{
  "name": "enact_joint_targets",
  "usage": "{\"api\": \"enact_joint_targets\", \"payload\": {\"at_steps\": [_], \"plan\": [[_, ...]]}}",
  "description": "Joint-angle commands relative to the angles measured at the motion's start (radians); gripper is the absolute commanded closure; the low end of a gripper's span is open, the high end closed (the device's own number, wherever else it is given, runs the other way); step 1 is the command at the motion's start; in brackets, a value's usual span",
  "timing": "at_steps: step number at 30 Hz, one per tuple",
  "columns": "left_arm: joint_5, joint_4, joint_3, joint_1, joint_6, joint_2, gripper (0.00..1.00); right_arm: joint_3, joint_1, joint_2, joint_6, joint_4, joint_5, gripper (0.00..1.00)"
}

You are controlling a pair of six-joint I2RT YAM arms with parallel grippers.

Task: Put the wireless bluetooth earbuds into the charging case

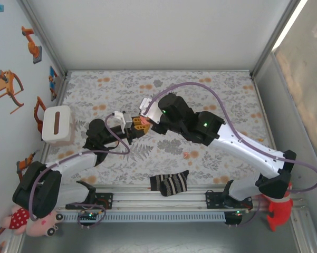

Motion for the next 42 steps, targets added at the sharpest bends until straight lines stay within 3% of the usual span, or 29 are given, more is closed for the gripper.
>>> {"api": "enact_joint_targets", "payload": {"at_steps": [1,33,42], "plan": [[0.025,-0.025,0.026,-0.008,0.027,-0.035,1.0,0.009,0.011,0.029,-0.023,0.022,0.029,0.87],[0.004,0.002,0.035,-0.023,0.002,-0.049,1.0,-0.068,0.019,0.048,-0.017,0.086,0.013,0.86],[-0.013,0.004,0.033,-0.024,0.004,-0.054,1.0,-0.078,0.018,0.039,0.004,0.065,-0.048,0.81]]}}
